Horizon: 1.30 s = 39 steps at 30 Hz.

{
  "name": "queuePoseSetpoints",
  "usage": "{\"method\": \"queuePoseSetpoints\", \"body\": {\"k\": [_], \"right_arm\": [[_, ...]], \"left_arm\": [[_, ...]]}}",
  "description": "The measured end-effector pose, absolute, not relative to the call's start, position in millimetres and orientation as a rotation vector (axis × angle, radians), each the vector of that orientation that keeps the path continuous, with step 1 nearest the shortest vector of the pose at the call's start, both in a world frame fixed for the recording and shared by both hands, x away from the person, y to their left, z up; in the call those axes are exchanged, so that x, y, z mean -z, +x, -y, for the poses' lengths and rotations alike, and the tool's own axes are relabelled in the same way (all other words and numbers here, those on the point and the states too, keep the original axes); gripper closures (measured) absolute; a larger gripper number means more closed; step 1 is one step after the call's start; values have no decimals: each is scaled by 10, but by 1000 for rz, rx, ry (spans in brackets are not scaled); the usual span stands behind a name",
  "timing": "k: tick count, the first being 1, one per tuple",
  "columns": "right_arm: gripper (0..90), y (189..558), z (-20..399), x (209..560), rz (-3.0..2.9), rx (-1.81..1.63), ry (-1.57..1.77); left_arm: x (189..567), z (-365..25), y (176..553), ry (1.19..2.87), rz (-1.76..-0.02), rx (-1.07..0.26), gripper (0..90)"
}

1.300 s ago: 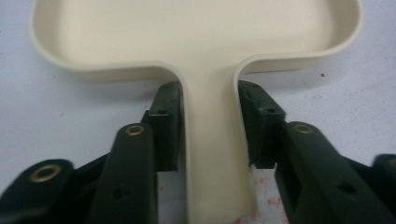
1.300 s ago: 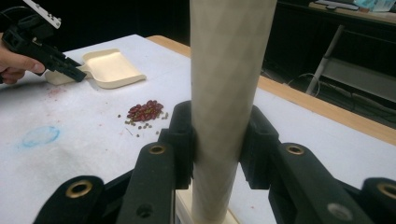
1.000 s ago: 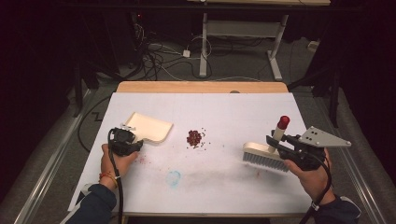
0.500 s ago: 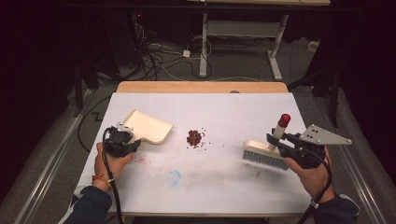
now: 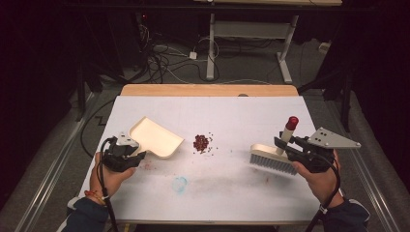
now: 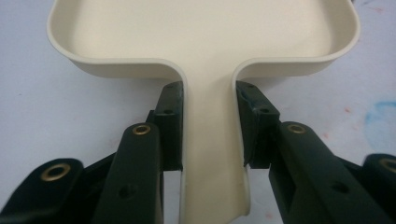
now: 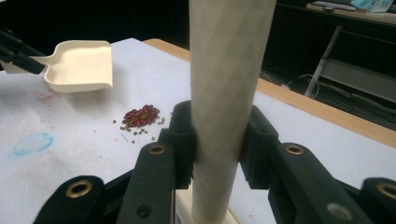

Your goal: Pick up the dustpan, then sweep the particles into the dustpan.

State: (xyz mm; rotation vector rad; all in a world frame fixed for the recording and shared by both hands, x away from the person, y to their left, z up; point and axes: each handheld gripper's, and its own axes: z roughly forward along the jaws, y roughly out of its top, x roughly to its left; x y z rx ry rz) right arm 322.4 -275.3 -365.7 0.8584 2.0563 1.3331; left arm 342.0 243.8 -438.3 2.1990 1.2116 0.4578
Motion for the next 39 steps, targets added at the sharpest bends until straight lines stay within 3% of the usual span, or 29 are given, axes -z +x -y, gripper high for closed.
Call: {"method": "queuePoseSetpoints", "body": {"k": [19, 39], "right_arm": [[699, 3347, 2677, 3650, -2042, -1363, 871], [699, 3610, 2386, 3724, -2064, -1376, 875]], "left_arm": [[4498, -2224, 3067, 2372, -1024, -348, 645], [4624, -2173, 2989, 2376, -1055, -274, 643]]}}
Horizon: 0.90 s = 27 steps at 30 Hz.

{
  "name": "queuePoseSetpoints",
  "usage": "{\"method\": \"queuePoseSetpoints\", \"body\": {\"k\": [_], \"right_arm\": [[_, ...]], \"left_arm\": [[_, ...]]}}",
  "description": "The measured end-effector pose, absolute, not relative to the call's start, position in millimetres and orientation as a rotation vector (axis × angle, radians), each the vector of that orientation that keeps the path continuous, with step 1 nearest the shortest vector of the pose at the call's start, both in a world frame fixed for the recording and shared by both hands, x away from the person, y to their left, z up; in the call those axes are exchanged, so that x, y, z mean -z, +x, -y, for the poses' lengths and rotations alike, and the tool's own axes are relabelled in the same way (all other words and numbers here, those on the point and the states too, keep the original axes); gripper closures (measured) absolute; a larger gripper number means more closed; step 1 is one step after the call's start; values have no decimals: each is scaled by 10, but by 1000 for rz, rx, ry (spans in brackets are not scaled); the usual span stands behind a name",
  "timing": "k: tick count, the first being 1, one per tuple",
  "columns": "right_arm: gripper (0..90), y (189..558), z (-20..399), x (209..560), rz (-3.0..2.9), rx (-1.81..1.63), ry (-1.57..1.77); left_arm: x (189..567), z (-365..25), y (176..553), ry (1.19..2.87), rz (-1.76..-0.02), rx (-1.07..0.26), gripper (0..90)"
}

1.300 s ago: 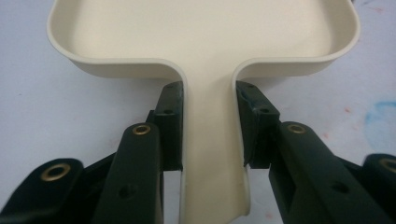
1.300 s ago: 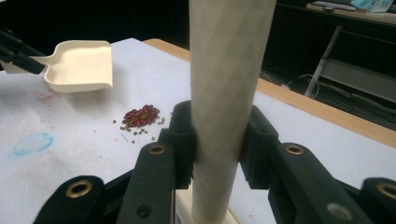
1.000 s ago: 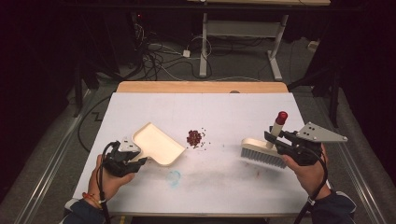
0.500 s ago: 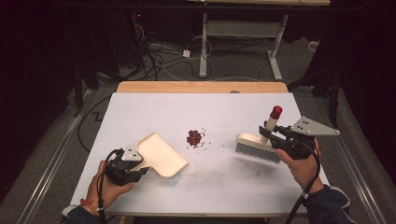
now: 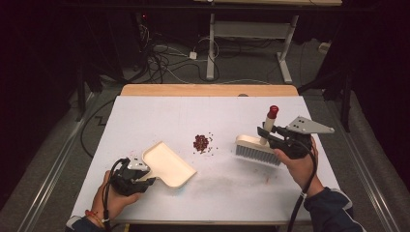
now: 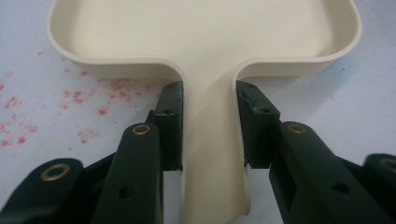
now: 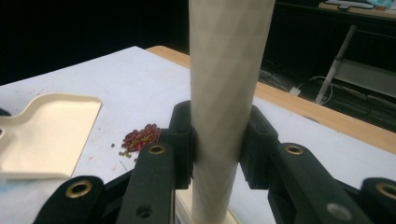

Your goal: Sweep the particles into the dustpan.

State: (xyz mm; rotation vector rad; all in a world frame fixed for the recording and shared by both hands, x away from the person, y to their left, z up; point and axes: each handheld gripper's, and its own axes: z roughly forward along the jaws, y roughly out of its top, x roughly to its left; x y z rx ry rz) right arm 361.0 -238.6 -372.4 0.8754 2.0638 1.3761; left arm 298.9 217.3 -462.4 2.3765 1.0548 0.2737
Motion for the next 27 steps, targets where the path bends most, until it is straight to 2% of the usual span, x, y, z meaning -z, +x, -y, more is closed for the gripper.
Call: {"method": "queuePoseSetpoints", "body": {"k": [13, 27], "right_arm": [[699, 4349, 1700, 3706, -1965, -1334, 953], [699, 4722, 1221, 3901, -1905, -1237, 936]], "left_arm": [[4670, -2063, 3012, 2362, -1055, -261, 643], [4676, -1997, 3059, 2363, -1072, -236, 643]]}}
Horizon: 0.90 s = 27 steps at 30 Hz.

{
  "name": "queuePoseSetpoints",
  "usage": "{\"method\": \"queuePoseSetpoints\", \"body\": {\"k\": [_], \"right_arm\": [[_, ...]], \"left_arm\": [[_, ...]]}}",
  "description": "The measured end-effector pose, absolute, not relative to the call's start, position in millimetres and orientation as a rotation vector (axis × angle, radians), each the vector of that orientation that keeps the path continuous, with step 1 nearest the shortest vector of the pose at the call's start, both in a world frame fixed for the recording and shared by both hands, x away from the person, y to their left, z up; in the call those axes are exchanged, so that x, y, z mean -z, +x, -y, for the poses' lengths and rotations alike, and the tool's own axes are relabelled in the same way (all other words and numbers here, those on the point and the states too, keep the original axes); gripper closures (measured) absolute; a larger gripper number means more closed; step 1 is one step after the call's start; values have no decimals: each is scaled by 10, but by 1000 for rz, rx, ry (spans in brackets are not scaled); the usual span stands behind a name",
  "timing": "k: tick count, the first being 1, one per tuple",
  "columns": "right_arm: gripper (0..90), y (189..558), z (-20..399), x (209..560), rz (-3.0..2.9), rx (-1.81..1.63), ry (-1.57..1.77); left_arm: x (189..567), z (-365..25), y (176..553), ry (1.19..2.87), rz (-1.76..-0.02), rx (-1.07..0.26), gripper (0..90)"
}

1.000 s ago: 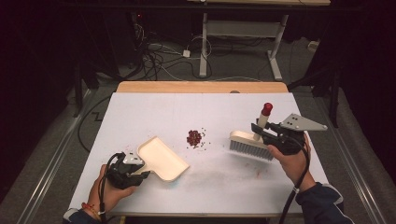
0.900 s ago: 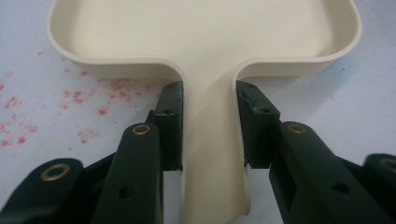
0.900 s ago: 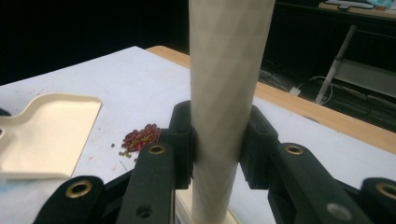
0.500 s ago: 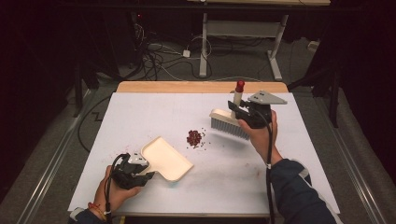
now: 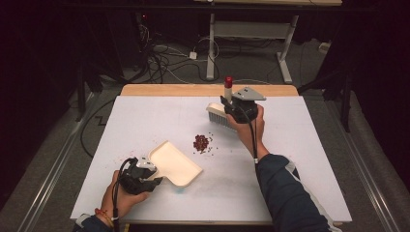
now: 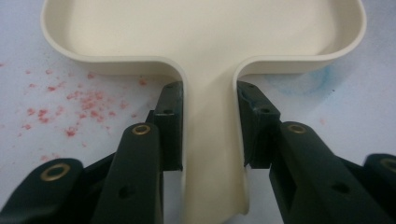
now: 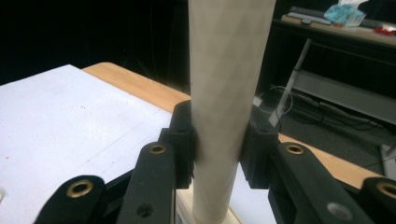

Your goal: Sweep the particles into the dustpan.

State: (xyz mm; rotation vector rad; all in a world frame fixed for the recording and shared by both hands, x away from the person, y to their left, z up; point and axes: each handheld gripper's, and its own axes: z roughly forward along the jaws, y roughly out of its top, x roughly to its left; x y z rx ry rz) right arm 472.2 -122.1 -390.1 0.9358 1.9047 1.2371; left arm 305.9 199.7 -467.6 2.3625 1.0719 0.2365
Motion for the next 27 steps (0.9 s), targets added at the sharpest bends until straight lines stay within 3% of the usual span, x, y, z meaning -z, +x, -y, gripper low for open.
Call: {"method": "queuePoseSetpoints", "body": {"k": [7, 15, 27], "right_arm": [[700, 4667, 1042, 4016, -1942, -1255, 930], [693, 4347, 814, 4096, -2044, -1216, 794], [693, 4085, 805, 4072, -2107, -1317, 777]], "left_arm": [[4678, -1960, 3057, 2371, -1082, -251, 642], [4691, -1911, 3090, 2360, -1092, -246, 641], [4713, -1787, 3144, 2374, -1111, -251, 641]]}}
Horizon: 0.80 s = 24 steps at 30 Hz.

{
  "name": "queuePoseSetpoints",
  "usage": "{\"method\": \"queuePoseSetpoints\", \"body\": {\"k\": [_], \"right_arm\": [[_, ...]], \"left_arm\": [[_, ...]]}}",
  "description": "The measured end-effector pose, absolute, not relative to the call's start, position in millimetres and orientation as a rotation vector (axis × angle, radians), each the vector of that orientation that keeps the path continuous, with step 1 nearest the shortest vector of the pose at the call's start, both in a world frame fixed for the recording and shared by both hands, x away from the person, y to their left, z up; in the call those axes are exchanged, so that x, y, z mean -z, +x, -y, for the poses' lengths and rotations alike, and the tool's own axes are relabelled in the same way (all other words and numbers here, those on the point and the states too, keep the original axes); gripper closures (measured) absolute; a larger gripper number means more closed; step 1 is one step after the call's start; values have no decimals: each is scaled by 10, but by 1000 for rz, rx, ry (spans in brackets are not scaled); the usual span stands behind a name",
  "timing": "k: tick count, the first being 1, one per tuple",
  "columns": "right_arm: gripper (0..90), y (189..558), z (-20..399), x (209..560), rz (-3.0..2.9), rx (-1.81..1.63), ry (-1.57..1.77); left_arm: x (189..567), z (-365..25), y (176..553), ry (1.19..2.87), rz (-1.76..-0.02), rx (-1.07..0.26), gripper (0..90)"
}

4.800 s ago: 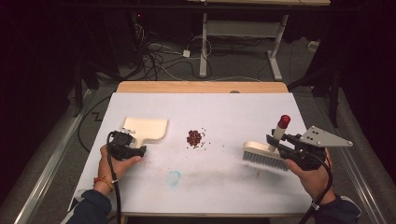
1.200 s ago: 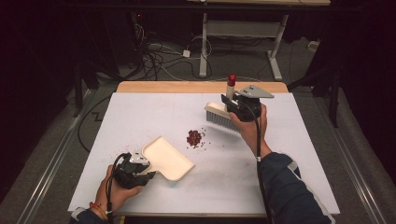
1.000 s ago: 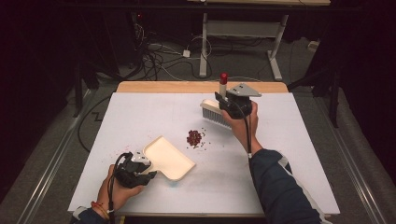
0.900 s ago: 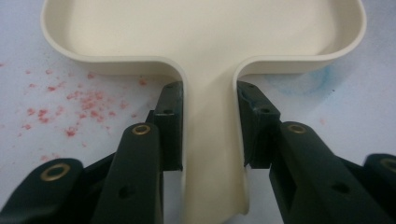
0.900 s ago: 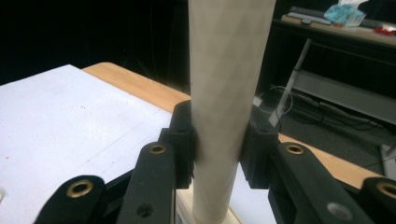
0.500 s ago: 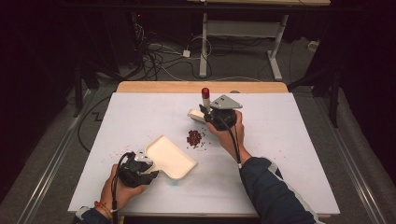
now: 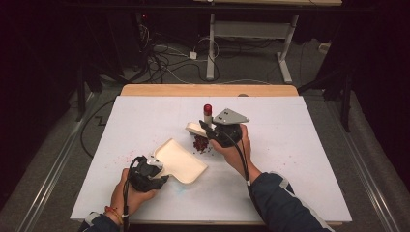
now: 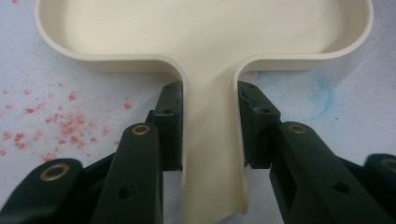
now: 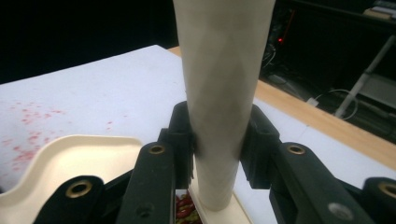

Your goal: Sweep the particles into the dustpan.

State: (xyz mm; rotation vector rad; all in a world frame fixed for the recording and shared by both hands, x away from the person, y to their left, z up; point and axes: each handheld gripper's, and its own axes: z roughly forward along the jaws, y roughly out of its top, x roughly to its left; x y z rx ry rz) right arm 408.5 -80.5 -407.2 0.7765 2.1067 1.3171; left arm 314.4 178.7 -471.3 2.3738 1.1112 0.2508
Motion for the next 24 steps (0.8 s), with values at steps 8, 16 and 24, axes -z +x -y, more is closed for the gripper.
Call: {"method": "queuePoseSetpoints", "body": {"k": [8, 16, 24], "right_arm": [[692, 3947, 757, 4072, -2131, -1347, 778], [691, 3858, 716, 4090, -2109, -1311, 795], [688, 3720, 693, 4114, -2118, -1328, 810]], "left_arm": [[4736, -1689, 3198, 2371, -1125, -236, 641], [4731, -1563, 3240, 2386, -1154, -244, 641], [4728, -1487, 3226, 2393, -1172, -289, 640]]}}
